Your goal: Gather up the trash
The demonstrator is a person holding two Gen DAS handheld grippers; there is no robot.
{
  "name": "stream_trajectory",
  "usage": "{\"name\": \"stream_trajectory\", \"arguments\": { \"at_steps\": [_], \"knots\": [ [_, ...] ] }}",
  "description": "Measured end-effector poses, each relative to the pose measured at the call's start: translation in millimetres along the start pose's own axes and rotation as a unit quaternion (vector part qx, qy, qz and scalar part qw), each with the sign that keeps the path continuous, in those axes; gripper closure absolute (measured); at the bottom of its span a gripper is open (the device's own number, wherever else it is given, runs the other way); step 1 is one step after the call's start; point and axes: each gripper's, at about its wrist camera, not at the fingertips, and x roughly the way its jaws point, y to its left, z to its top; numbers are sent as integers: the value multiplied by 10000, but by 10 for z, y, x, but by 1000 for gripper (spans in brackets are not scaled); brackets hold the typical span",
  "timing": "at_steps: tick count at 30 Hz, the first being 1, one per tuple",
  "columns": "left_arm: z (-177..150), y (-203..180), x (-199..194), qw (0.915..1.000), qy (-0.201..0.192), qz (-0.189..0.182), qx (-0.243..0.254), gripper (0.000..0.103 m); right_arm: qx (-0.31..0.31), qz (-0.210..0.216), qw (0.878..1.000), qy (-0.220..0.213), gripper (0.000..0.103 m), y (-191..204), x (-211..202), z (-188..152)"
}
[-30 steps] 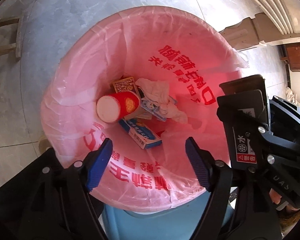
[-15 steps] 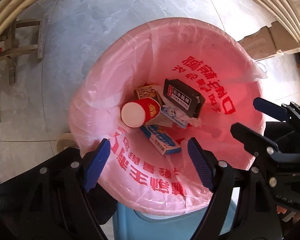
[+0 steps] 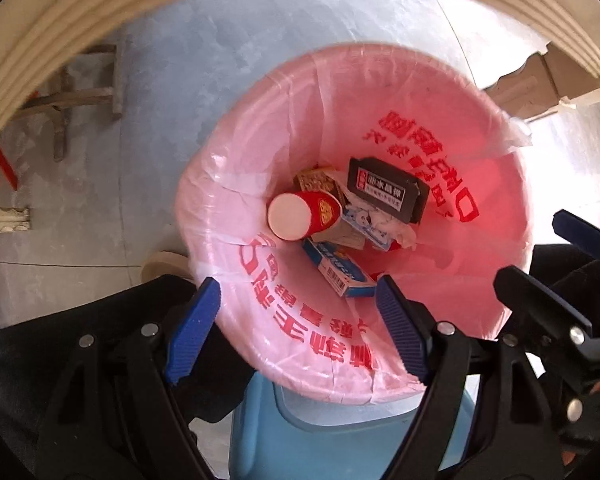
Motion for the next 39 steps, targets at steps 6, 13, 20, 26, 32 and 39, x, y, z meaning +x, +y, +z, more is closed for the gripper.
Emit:
{"name": "stream_trajectory", "arguments": {
  "at_steps": [6,13,20,26,32,39],
  "knots": [
    [-76,-30,-405,9987,-473,167,-113,25,191,-323,9988,-311,11,52,-397,-66],
    [-279,-74,-1046,9908,-1311,108,-305,17,383,-322,9920,-1160,8,103,-1071,-260],
    [-437,-109,-1837,9712,-2322,395,-375,12,149,-226,9822,-1861,8,236,-1716,-322],
    [-600,-57,-2424,9525,-2990,282,-501,9,-296,-815,9491,-3028,7,555,-2460,-453],
    [-807,8,-2806,9402,-3346,110,-624,7,-450,-916,9304,-3522,7,742,-2927,-571],
    [-1087,-33,-3162,9222,-3806,285,-625,6,-390,-914,9184,-3831,7,801,-3259,-768]
  ]
}}
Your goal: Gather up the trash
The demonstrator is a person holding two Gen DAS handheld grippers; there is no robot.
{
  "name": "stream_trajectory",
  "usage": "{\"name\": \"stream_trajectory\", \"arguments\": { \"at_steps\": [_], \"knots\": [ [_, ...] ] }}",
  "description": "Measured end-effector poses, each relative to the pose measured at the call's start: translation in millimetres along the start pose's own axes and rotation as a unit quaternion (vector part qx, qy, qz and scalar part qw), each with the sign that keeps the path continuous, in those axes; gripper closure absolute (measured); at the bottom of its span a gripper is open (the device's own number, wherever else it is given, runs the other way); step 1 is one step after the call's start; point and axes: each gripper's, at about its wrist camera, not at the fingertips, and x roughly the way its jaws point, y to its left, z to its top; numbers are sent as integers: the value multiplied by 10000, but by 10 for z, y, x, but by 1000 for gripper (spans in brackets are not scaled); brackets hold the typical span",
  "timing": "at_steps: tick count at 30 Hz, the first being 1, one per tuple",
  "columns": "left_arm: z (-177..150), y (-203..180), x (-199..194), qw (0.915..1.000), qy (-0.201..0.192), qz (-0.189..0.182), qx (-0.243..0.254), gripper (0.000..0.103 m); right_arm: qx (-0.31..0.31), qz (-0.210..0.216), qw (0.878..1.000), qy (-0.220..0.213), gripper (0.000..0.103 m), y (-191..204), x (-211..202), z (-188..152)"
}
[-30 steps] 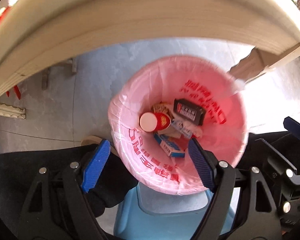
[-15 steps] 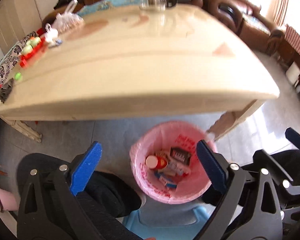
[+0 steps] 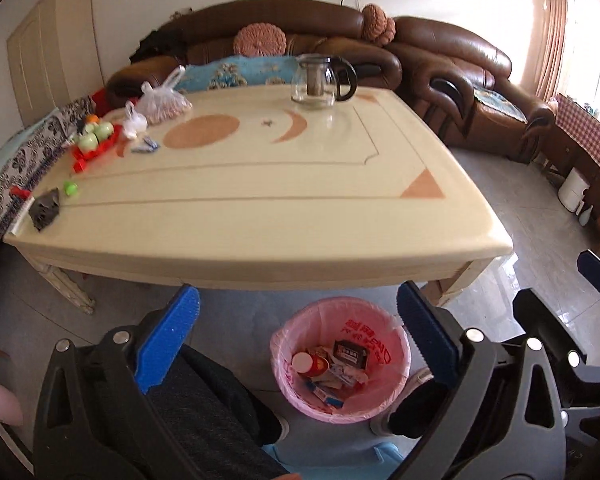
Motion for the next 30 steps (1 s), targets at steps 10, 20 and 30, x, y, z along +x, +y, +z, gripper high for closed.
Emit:
{"name": "stream_trajectory", "arguments": {
  "at_steps": [10,20,30],
  "knots": [
    [27,-46,-574,9977,-664,138,-68,6,-8,-240,9982,-544,7,44,-618,118],
    [57,-47,-796,9964,-823,181,-6,6,-1,-294,9956,-892,7,108,-942,181],
    [79,-44,-847,9969,-779,122,30,6,23,-319,9948,-969,7,97,-1004,190]
  ]
}}
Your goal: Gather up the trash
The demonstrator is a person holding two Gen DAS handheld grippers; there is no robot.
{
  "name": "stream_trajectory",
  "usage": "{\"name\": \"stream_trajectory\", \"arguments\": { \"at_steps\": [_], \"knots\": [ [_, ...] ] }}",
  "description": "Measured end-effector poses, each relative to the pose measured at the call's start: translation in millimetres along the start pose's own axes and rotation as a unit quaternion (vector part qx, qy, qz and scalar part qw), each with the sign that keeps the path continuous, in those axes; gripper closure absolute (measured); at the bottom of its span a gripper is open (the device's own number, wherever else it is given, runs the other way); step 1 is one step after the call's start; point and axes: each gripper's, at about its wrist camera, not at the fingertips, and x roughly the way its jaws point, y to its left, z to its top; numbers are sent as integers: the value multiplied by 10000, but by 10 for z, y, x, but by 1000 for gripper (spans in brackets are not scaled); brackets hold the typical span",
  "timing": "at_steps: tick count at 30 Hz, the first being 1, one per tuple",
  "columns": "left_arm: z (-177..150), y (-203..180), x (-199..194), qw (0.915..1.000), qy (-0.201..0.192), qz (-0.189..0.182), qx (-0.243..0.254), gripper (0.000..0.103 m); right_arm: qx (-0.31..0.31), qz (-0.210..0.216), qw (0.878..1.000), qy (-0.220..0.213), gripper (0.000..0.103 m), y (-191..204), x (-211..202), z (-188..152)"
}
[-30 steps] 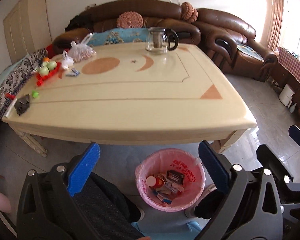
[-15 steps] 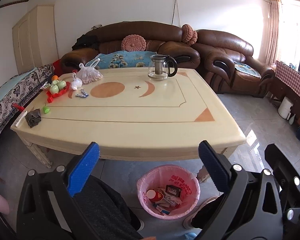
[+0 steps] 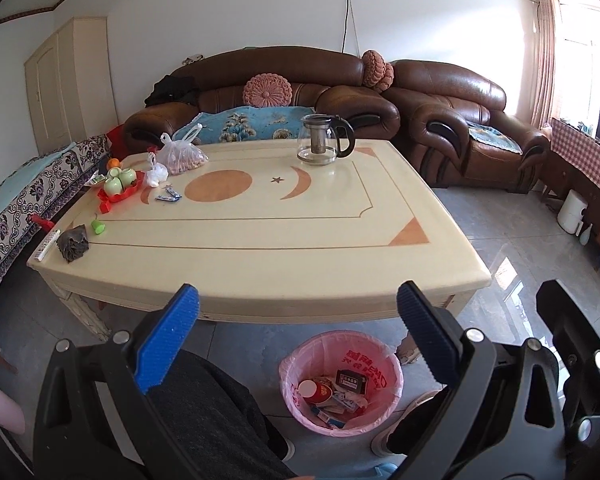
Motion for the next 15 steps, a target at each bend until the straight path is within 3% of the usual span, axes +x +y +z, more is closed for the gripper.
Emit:
{"name": "stream_trajectory", "arguments": {
  "at_steps": [15],
  "knots": [
    [17,-24,-36,10000,-52,44,-3,6,-28,-56,10000,-73,7,6,-58,12]
  ]
}}
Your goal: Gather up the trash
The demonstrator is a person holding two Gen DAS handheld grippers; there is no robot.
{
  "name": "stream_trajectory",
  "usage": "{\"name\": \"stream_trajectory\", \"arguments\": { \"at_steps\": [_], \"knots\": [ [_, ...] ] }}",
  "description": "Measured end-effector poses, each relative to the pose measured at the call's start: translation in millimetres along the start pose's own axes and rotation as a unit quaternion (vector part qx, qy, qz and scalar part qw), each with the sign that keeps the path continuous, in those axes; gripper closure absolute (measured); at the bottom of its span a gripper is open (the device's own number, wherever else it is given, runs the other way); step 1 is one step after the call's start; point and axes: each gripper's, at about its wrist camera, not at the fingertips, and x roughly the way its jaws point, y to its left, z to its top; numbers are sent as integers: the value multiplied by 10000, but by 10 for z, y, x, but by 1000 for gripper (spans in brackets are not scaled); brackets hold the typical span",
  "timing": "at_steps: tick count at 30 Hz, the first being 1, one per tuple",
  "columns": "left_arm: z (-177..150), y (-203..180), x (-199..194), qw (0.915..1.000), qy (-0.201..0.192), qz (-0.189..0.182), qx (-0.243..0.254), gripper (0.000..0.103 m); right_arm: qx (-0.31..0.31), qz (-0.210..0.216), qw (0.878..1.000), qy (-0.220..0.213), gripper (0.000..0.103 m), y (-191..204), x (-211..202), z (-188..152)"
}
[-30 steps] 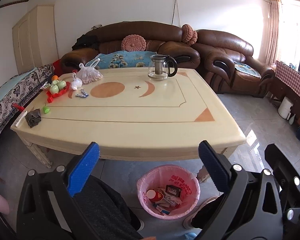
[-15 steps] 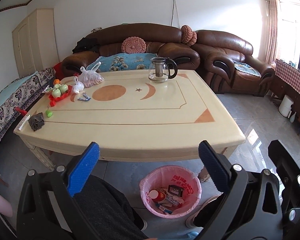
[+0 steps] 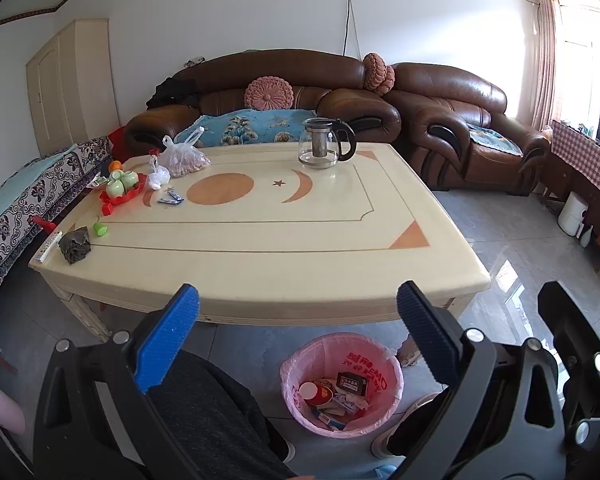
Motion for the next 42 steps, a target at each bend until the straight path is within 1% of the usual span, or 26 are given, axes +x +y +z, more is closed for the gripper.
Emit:
{"name": "stream_trajectory", "arguments": {
  "at_steps": [3,27,33,42],
  "knots": [
    [-5,-3,-2,10000,-28,72,25,6,-18,-11,10000,0,7,1,-2,3],
    [-11,9,9,10000,-3,25,58,6,-36,-40,10000,-21,7,24,7,20],
    [-22,23,4,9998,8,-164,84,6,-1,-32,10000,-6,7,11,32,24],
    [-13,-1,-9,9999,2,-25,112,6,2,-27,10000,-6,7,8,33,18]
  ]
}}
